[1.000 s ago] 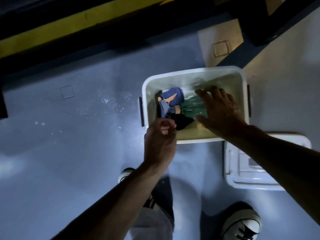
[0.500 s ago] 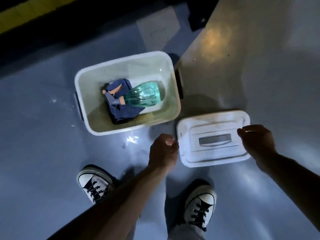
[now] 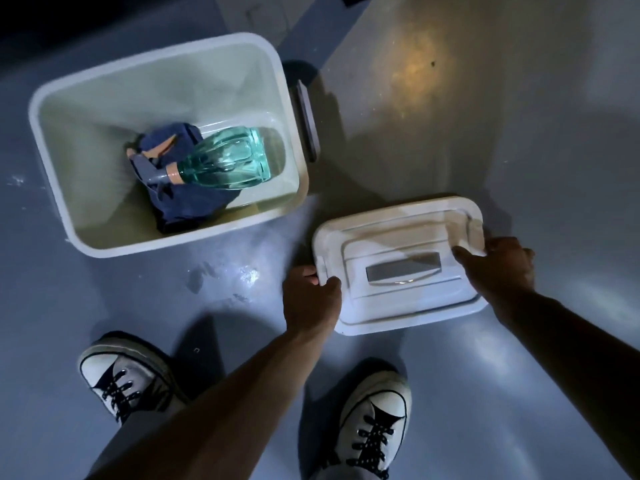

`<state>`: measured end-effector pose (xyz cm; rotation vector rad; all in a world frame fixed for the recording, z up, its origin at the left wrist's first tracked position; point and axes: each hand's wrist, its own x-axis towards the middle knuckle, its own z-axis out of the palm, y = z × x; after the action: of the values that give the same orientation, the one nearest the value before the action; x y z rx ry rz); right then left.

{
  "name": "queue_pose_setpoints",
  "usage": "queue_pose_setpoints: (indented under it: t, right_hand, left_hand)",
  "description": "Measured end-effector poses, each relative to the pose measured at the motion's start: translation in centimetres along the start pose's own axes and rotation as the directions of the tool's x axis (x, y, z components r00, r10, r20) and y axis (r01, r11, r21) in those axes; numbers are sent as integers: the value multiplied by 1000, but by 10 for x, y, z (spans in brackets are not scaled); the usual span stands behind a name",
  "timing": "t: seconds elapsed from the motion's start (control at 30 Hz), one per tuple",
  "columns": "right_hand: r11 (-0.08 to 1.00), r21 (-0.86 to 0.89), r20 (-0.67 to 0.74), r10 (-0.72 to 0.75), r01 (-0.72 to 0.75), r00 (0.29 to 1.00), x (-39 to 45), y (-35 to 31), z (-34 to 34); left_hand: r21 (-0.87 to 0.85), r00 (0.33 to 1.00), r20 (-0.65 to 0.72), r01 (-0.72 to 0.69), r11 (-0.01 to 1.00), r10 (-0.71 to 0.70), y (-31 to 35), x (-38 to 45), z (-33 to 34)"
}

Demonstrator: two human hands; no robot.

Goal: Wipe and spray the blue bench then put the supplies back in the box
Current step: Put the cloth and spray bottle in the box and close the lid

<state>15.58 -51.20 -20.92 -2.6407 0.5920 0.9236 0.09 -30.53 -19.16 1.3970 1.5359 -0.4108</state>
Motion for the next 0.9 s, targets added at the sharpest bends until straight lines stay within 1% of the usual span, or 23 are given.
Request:
queue_pose_setpoints:
  t: [0.07, 0.17, 0.3, 0.4, 0.53, 0.63, 0.77, 0.9]
  right_hand:
    - [999, 42, 3, -3, 3, 1000, -4, 0, -5]
    - [994, 108, 14, -4, 3, 1000, -16, -1, -19]
    - [994, 103, 2, -29, 29, 1000, -55, -18, -54]
    - [992, 88, 5, -86, 86, 996, -91, -44, -85]
    - [977, 94, -12, -192, 192, 981, -132, -93, -112]
    - [957, 92, 16, -277, 275, 961, -151, -132, -111]
    - [937, 109, 45, -338, 332, 940, -167, -182, -86]
    - [923, 103, 57, -377, 370, 924, -178, -227, -51]
  left_hand:
    - [-6, 1000, 13, 19, 1000, -19, 1, -4, -4]
    - [18, 1000, 7, -1, 1000, 1, 5, -19, -19]
    - [14, 1000, -4, -28, 999, 29, 24, -55, -59]
    - [-10, 998, -8, -58, 998, 58, 44, -81, -98]
    - [-24, 990, -13, -139, 990, 138, 71, -95, -154]
    - [-73, 981, -74, -185, 980, 180, 88, -84, -194]
    - [-171, 967, -166, -222, 960, 194, 100, -53, -240]
    - [-148, 947, -248, -247, 958, 206, 102, -11, -273]
